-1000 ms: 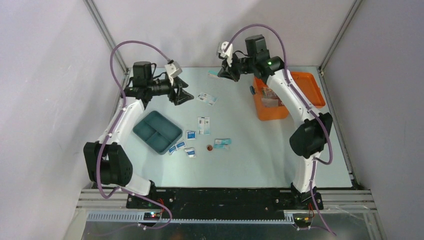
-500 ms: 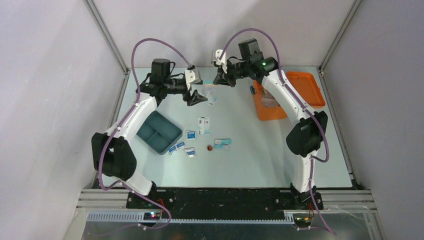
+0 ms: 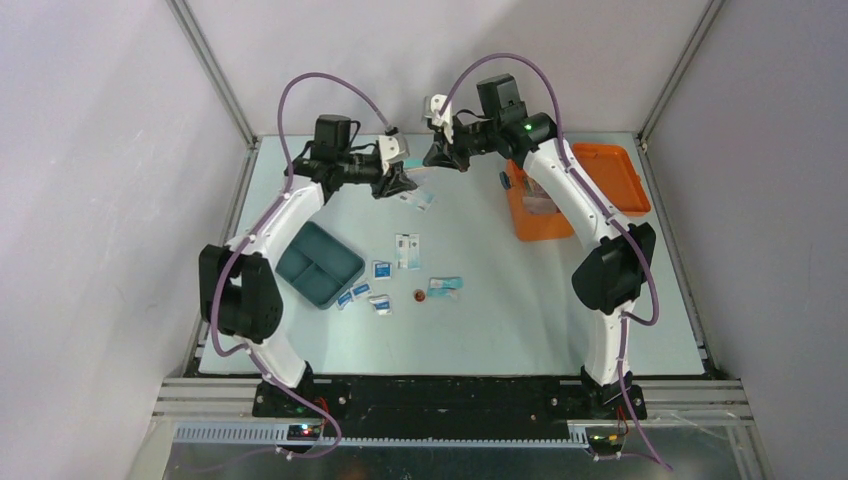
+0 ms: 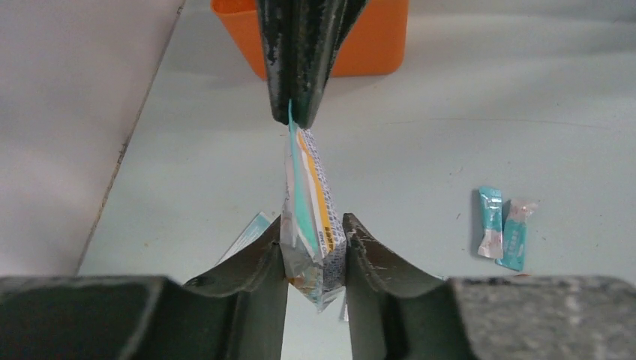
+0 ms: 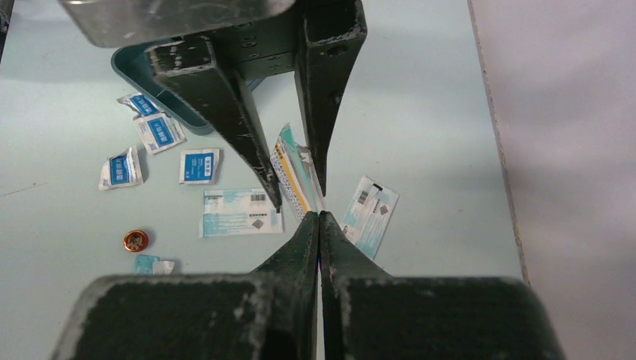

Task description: Organize the medicine kit

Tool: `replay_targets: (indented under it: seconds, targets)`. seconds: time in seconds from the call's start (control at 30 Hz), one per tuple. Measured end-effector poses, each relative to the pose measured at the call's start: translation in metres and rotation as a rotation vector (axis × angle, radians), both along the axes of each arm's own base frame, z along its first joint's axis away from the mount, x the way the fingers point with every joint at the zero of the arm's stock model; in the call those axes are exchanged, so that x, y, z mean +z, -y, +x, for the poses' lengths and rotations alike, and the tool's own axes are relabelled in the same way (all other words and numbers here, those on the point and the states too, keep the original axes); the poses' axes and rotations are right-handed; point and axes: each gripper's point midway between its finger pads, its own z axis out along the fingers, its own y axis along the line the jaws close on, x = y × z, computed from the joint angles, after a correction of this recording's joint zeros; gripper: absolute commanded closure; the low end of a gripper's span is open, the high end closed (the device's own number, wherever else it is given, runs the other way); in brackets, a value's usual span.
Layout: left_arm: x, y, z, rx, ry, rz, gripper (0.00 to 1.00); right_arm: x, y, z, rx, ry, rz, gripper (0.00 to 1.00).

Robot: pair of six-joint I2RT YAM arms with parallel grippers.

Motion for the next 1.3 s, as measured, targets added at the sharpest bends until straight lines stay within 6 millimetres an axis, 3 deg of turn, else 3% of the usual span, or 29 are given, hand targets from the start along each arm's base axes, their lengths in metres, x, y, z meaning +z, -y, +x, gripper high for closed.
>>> replay_targets:
  seconds: [0.07, 0.13, 0.2, 0.23, 0.3, 0.47, 0.6, 0.8, 1.07, 1.3]
  targets:
    - [-0.001, 0.001, 0.003, 0.003, -0.004, 0.0, 0.68, 0.0, 0.0, 0.0, -0.002, -0.004, 0.001, 1.0]
    - [-0.001, 0.001, 0.004, 0.005, -0.005, 0.001, 0.59, 0.0, 0.0, 0.0, -0.003, -0.006, 0.001, 1.0]
    - [-0.001, 0.001, 0.004, 0.008, -0.011, -0.001, 0.4, 0.0, 0.0, 0.0, -0.004, -0.008, 0.002, 1.0]
    - [-0.001, 0.0, 0.004, 0.009, -0.01, 0.0, 0.11, 0.0, 0.0, 0.0, -0.005, -0.009, 0.002, 1.0]
    - [-0.002, -0.001, 0.005, 0.025, -0.023, 0.003, 0.02, 0.0, 0.0, 0.0, -0.007, -0.01, 0.002, 1.0]
    - [-0.007, -0.01, 0.003, 0.099, -0.081, 0.013, 0.0, -0.003, 0.007, 0.005, -0.044, -0.016, -0.01, 1.0]
    - [-0.01, -0.031, -0.005, 0.193, -0.142, 0.01, 0.0, -0.013, 0.031, 0.005, -0.124, -0.045, -0.043, 1.0]
    - [-0.007, -0.058, -0.005, 0.356, -0.28, -0.042, 0.0, -0.014, 0.101, 0.018, -0.421, -0.059, -0.076, 1.0]
    - [-0.029, -0.061, -0.008, 0.562, -0.513, -0.08, 0.0, -0.019, 0.2, 0.039, -0.931, 0.009, -0.097, 1.0]
    - [-0.035, -0.057, -0.009, 0.614, -0.543, -0.069, 0.0, -0.052, 0.247, 0.045, -1.18, 0.046, -0.202, 1.0]
